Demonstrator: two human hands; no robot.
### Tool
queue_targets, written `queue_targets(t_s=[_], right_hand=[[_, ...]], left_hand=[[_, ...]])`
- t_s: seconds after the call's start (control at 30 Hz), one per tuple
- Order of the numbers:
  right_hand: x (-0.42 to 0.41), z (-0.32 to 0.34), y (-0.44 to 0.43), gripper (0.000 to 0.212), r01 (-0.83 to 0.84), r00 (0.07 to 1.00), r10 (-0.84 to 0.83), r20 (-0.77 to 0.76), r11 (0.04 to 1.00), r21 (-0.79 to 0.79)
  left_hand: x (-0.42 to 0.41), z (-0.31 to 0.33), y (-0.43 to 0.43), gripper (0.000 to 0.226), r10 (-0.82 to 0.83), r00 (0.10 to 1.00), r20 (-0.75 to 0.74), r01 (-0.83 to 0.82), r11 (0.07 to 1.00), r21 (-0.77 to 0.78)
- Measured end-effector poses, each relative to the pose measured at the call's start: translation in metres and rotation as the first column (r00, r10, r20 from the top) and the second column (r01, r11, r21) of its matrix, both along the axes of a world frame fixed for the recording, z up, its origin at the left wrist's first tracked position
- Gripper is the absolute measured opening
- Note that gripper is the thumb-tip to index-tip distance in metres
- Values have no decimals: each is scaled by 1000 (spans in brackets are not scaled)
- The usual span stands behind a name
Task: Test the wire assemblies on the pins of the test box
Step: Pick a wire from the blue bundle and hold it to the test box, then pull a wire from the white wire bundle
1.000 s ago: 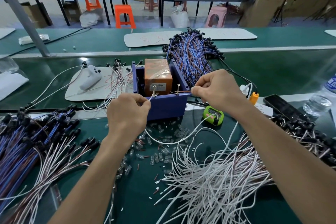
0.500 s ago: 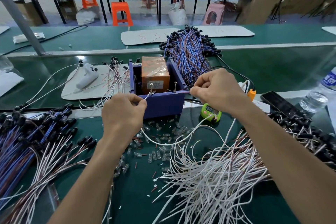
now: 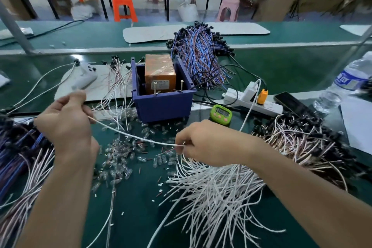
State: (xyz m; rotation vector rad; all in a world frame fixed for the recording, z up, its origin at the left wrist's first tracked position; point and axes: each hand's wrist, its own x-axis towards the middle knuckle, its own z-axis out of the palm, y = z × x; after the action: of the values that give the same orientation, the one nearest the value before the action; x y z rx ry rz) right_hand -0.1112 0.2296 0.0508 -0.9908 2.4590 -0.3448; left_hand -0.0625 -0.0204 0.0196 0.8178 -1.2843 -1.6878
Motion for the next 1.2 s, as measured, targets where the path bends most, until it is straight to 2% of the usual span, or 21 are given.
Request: queue_targets(t_s=[0.07,0.1,0.13,0.17,0.2,0.23,0.27,0.3,0.33,0.37,0.4,0.43,0.5,0.57,0.67,0.73,0.83,0.93,1.0,1.07,1.2], right_hand=[[2,-4,-5,24,28,994,-31,-102,999,-32],[3,-5,-8,26,27,987,-34,-159,999,-44],[4,-5,-11,27,21,978,-32,-205,998,-59],[5,-6,-14,26,14,971,-30,-236,998,-68],[7,-6,-17,24,6,960,-23,-278,998,-61],[8,-6,-20,22,-8,940,-5,-340,999,-39],[10,-5,-23,21,-28,911,20,-412,1000,-12],[11,-4,-26,20,-46,878,47,-477,999,13],[13,-3,-30,18,-64,845,71,-531,997,31],[15,-2,-33,17,-81,817,90,-570,996,40],[17,-2,-37,15,-93,803,97,-588,995,37],[18,-3,-40,14,-94,808,87,-582,995,19],[21,-5,-41,12,-51,861,2,-509,995,-82],[22,-9,-37,15,45,909,-130,-396,976,-215],[15,-14,-19,27,194,921,-292,-260,919,-344],[4,-15,-2,23,256,917,-346,-200,893,-371],[-13,-15,20,21,333,931,-364,-2,854,-400],[-23,-14,36,23,374,926,-310,216,835,-404],[-26,-16,46,21,441,869,-247,429,779,-446],[-27,-19,52,15,542,759,-170,629,700,-465],[-22,-32,50,17,759,432,26,902,530,-379]], left_hand=[[4,-8,-12,14,26,982,190,-3,993,-119],[8,-14,-20,27,55,918,392,40,972,-230],[13,-18,-28,43,130,778,614,108,937,-334],[19,-18,-32,56,224,605,764,177,898,-404],[26,-16,-33,64,297,504,811,219,864,-453],[32,-12,-28,69,335,521,785,228,832,-507],[38,-8,-18,67,351,627,696,212,782,-585],[44,-3,-2,61,328,750,574,220,695,-685],[47,0,19,52,247,843,478,261,589,-765],[48,2,37,45,89,885,456,355,504,-787],[46,1,53,44,-102,860,501,485,472,-736],[42,-3,64,44,-286,776,562,625,461,-630],[32,-16,73,39,-523,622,583,783,444,-436],[26,-25,74,38,-648,579,495,814,487,-316],[26,-34,64,40,-656,628,419,777,562,-285],[27,-40,53,35,-621,662,420,746,596,-296],[28,-47,35,33,-622,672,402,735,627,-259],[28,-55,28,30,-633,643,430,755,616,-223],[28,-62,23,24,-617,645,451,745,640,-189],[26,-67,20,20,-589,662,464,720,671,-175],[24,-75,20,17,-533,674,512,692,699,-182]])
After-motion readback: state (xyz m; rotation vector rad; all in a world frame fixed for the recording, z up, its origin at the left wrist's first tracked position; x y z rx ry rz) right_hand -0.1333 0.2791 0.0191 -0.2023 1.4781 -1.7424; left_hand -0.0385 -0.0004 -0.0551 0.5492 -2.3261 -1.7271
